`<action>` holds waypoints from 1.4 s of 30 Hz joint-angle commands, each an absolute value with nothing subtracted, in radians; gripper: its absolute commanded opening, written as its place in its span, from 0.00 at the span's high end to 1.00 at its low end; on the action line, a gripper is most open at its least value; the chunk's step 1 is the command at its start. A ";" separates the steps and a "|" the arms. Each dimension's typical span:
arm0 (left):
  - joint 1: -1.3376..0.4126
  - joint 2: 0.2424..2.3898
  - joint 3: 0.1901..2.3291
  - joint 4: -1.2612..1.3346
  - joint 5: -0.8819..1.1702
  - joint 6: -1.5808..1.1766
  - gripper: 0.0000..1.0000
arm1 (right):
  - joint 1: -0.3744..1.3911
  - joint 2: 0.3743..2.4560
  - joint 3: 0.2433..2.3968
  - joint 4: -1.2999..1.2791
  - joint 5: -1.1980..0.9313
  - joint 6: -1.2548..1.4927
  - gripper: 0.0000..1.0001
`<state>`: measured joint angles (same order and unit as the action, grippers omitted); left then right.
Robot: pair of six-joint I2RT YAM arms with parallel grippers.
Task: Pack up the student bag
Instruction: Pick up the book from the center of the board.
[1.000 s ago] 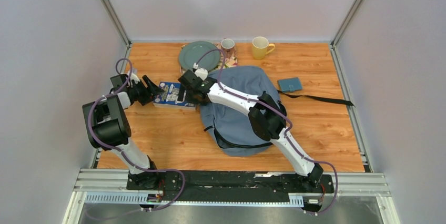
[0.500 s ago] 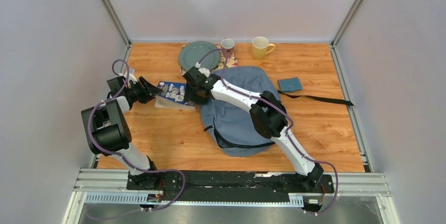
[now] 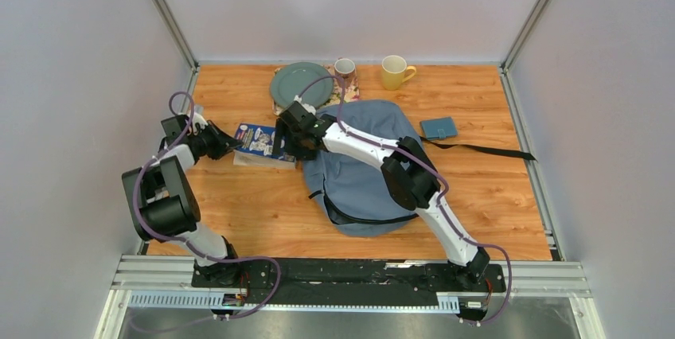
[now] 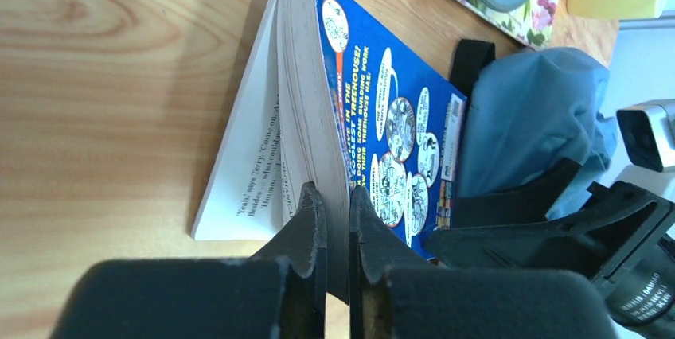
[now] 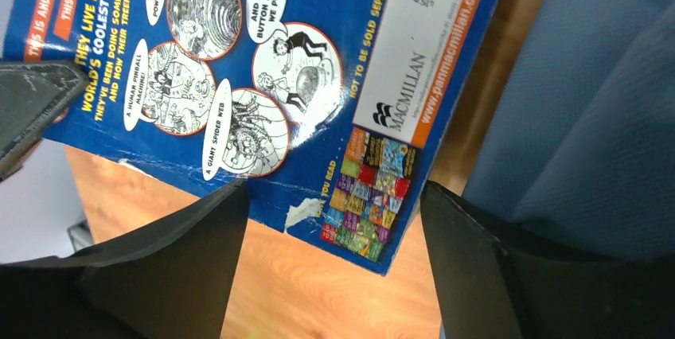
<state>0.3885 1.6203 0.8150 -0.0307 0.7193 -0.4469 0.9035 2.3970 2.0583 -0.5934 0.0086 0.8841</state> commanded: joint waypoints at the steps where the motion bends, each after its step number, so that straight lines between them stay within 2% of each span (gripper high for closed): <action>1: 0.371 1.427 0.882 -0.244 0.758 -0.361 1.00 | 0.910 2.217 1.941 -0.439 -0.081 0.845 0.13; 3: 0.371 1.313 0.888 -0.276 0.746 -0.386 1.00 | 0.905 2.101 1.875 -0.416 -0.077 0.842 0.10; 6: 0.371 1.133 0.818 -0.184 0.796 -0.498 1.00 | 0.904 1.923 1.686 -0.346 -0.086 0.845 0.10; 8: 0.371 1.024 0.819 -0.199 0.749 -0.523 1.00 | 0.904 1.826 1.517 -0.299 -0.072 0.848 0.10; 11: 0.371 0.947 0.871 -0.259 0.782 -0.540 1.00 | 0.899 1.656 1.361 -0.258 -0.046 0.848 0.08; 16: 0.357 0.867 0.862 -0.119 0.957 -0.681 1.00 | 0.899 1.404 1.166 -0.166 -0.060 0.844 0.07; 21: 0.232 0.853 0.919 -0.051 1.025 -0.750 1.00 | 0.899 1.188 1.004 -0.135 -0.017 0.844 0.07; 28: 0.101 0.851 0.914 0.254 1.055 -0.997 1.00 | 0.893 0.973 0.882 -0.130 0.073 0.825 0.02; 32: 0.005 0.877 0.939 0.336 1.061 -1.060 1.00 | 0.893 0.867 0.841 -0.130 0.100 0.796 0.00; 42: -0.166 0.926 0.916 0.655 1.094 -1.244 1.00 | 0.890 0.785 0.853 -0.181 0.117 0.698 0.00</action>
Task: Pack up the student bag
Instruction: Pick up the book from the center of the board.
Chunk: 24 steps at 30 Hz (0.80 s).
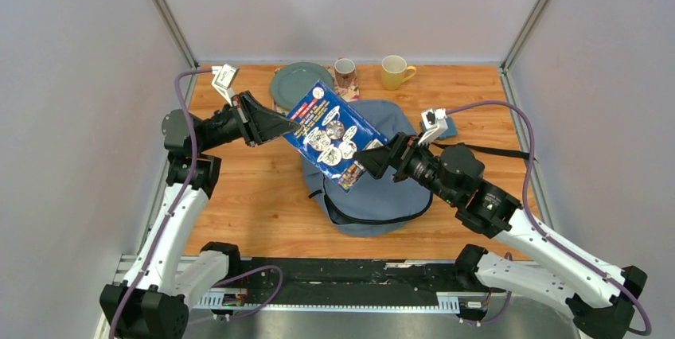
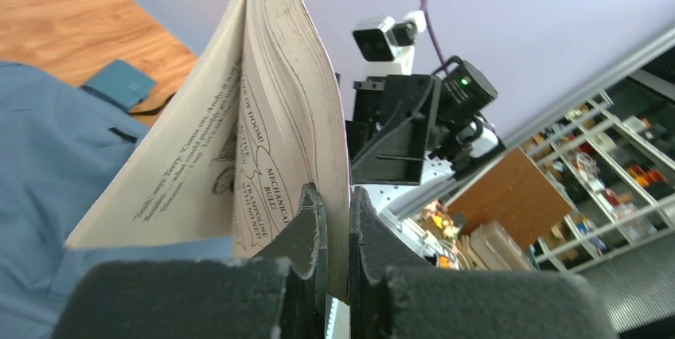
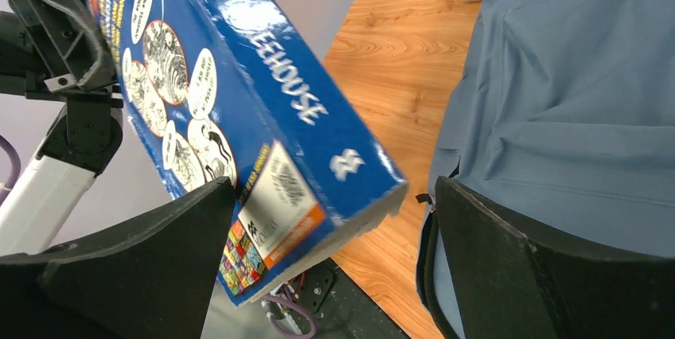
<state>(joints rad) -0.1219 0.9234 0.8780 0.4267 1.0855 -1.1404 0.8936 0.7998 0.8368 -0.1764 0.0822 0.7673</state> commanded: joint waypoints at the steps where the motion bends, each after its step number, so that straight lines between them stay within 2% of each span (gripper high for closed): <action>1: -0.175 0.931 0.914 0.690 1.095 -1.258 1.00 | 0.890 0.775 0.848 -0.183 0.121 0.680 0.00; 6: -0.216 0.946 0.914 0.773 1.115 -1.301 1.00 | 0.885 0.689 0.819 -0.157 0.092 0.600 0.00; 13: -0.297 0.991 0.913 0.874 1.101 -1.331 1.00 | 0.882 0.696 0.836 -0.098 -0.151 0.578 0.01; 15: -0.308 1.000 0.908 0.882 1.097 -1.333 1.00 | 0.882 0.703 0.836 -0.087 -0.176 0.595 0.05; 16: -0.311 1.006 0.905 0.885 1.094 -1.333 1.00 | 0.882 0.704 0.835 -0.083 -0.205 0.597 0.15; 18: -0.318 1.006 0.897 0.888 1.085 -1.328 1.00 | 0.882 0.704 0.830 -0.087 -0.219 0.617 0.28; 19: -0.318 1.006 0.896 0.888 1.081 -1.325 1.00 | 0.881 0.700 0.827 -0.089 -0.221 0.620 0.45; 21: -0.318 1.008 0.893 0.873 1.083 -1.309 1.00 | 0.882 0.674 0.812 -0.098 -0.207 0.627 0.65; 22: -0.319 1.002 0.896 0.785 1.078 -1.236 1.00 | 0.882 0.663 0.808 -0.103 -0.187 0.629 0.89; 23: -0.318 0.997 0.920 0.670 1.068 -1.154 0.95 | 0.882 0.637 0.808 -0.116 -0.166 0.629 1.00; 24: -0.319 0.993 0.951 0.506 1.004 -1.041 0.63 | 0.882 0.624 0.813 -0.171 -0.137 0.629 1.00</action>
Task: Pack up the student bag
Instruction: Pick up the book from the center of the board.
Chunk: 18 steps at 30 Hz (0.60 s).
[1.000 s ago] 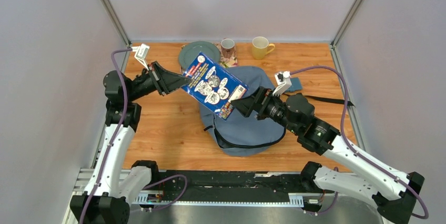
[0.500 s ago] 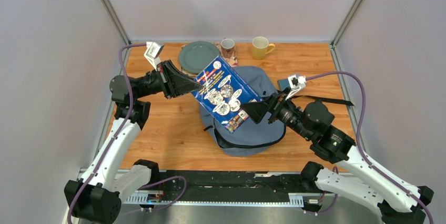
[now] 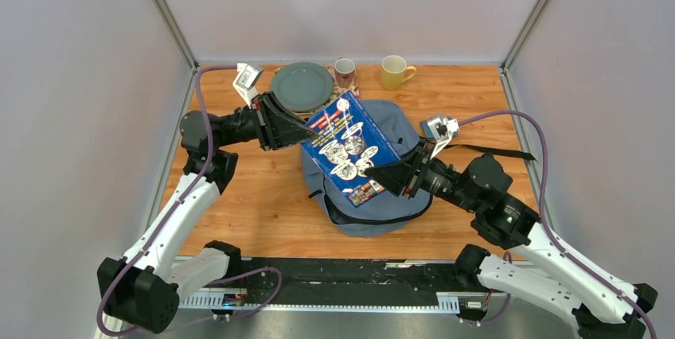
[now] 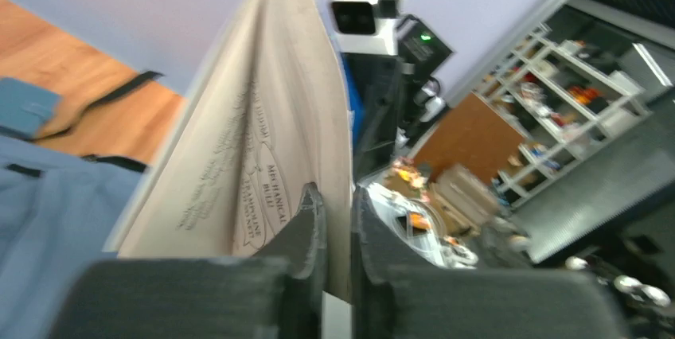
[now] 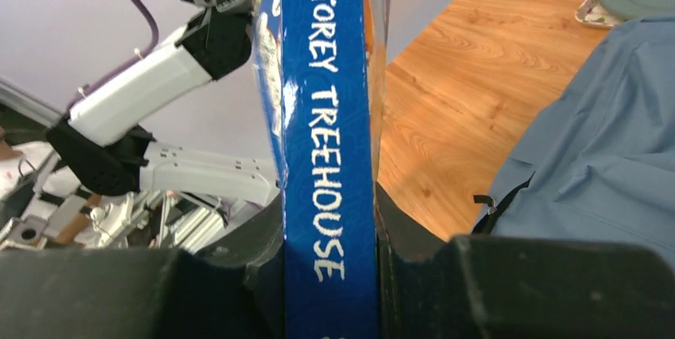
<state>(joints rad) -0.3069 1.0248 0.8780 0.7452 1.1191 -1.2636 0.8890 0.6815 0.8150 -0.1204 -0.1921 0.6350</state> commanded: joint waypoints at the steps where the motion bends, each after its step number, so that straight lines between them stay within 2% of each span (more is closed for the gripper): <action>1: -0.319 0.986 0.989 0.127 0.939 -0.780 0.50 | 0.881 0.611 0.822 -0.198 -0.109 0.623 1.00; 2: -0.319 0.986 1.058 -0.037 0.863 -0.681 0.41 | 0.882 0.582 0.828 -0.230 -0.036 0.623 1.00; 3: -0.321 0.988 1.078 -0.146 0.728 -0.605 0.25 | 0.882 0.565 0.836 -0.317 0.013 0.629 1.00; 4: -0.319 0.988 1.091 -0.284 0.666 -0.506 0.23 | 0.882 0.548 0.850 -0.365 0.085 0.635 1.00; 6: -0.321 0.991 1.092 -0.360 0.544 -0.456 0.23 | 0.882 0.491 0.861 -0.469 0.211 0.644 1.00; 9: -0.354 1.002 1.054 -0.374 0.468 -0.417 0.23 | 0.882 0.416 0.888 -0.619 0.394 0.701 1.00; 12: -0.561 1.049 1.083 -0.426 0.266 -0.290 0.22 | 0.881 0.356 0.936 -0.780 0.581 0.764 1.00; 13: -0.691 1.093 1.115 -0.455 0.227 -0.226 0.22 | 0.882 0.333 0.955 -0.826 0.674 0.788 1.00; 18: -0.987 1.235 1.149 -0.451 0.103 -0.109 0.21 | 0.882 0.276 1.064 -1.007 0.810 0.821 1.00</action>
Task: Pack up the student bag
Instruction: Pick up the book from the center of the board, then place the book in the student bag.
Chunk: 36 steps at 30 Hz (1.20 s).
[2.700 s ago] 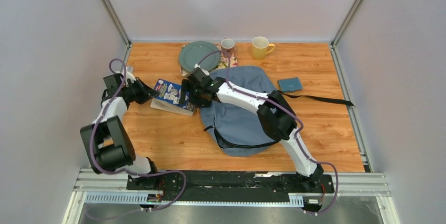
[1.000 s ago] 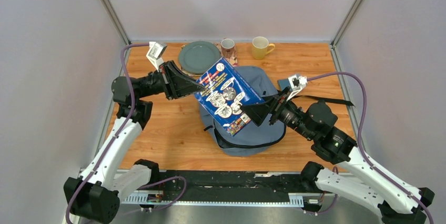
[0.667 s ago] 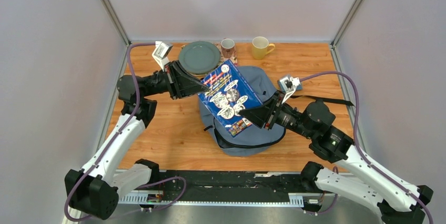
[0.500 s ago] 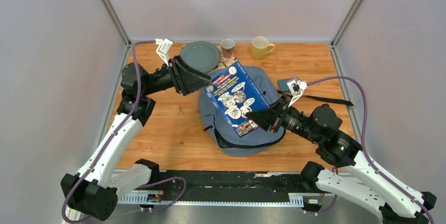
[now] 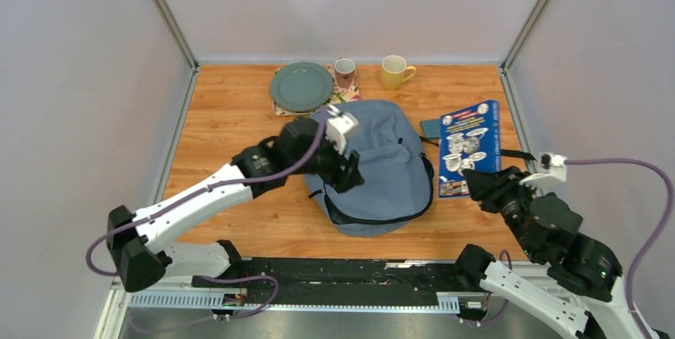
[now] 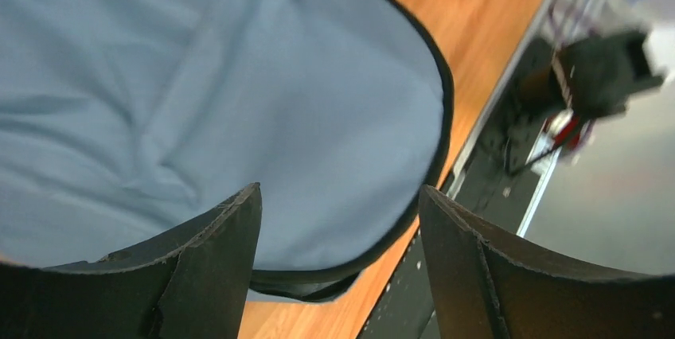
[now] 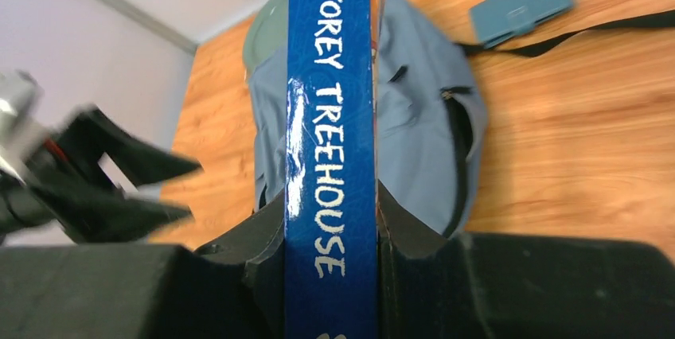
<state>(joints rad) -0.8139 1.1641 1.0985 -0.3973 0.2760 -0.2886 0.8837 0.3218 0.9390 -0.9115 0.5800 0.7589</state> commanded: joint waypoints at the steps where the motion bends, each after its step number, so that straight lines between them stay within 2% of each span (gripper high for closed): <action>1: -1.027 1.285 1.150 -0.448 0.083 -0.077 0.21 | 0.882 0.262 1.078 -1.026 0.834 0.822 1.00; 2: -1.110 1.313 1.157 -0.445 0.065 -0.063 0.21 | 0.882 0.258 1.092 -1.063 0.845 0.824 1.00; 7: -1.272 1.531 1.271 -0.466 -0.030 0.046 0.20 | 0.882 0.235 1.140 -1.134 0.858 0.851 1.00; 19: -1.304 1.716 1.370 -0.440 -0.032 0.092 0.21 | 0.881 0.212 1.075 -1.141 0.772 0.922 1.00; 22: -1.304 1.735 1.388 -0.446 -0.031 0.094 0.37 | 0.882 0.204 1.075 -1.147 0.770 0.925 1.00; 23: -1.304 1.738 1.391 -0.451 -0.023 0.094 0.47 | 0.882 0.203 1.075 -1.153 0.769 0.928 1.00; 25: -1.304 1.741 1.394 -0.451 -0.020 0.092 0.57 | 0.882 0.192 1.077 -1.160 0.772 0.936 1.00; 26: -1.304 1.740 1.396 -0.449 -0.018 0.091 0.71 | 0.882 0.187 1.077 -1.164 0.775 0.934 1.00; 29: -1.304 1.735 1.399 -0.449 -0.035 0.087 0.97 | 0.882 0.175 1.080 -1.180 0.779 0.943 1.00; 30: -1.304 1.732 1.399 -0.449 -0.041 0.084 1.00 | 0.882 0.172 1.080 -1.184 0.781 0.945 1.00; 36: -1.304 1.733 1.414 -0.471 -0.118 0.100 1.00 | 0.882 0.157 1.077 -1.218 0.778 0.968 1.00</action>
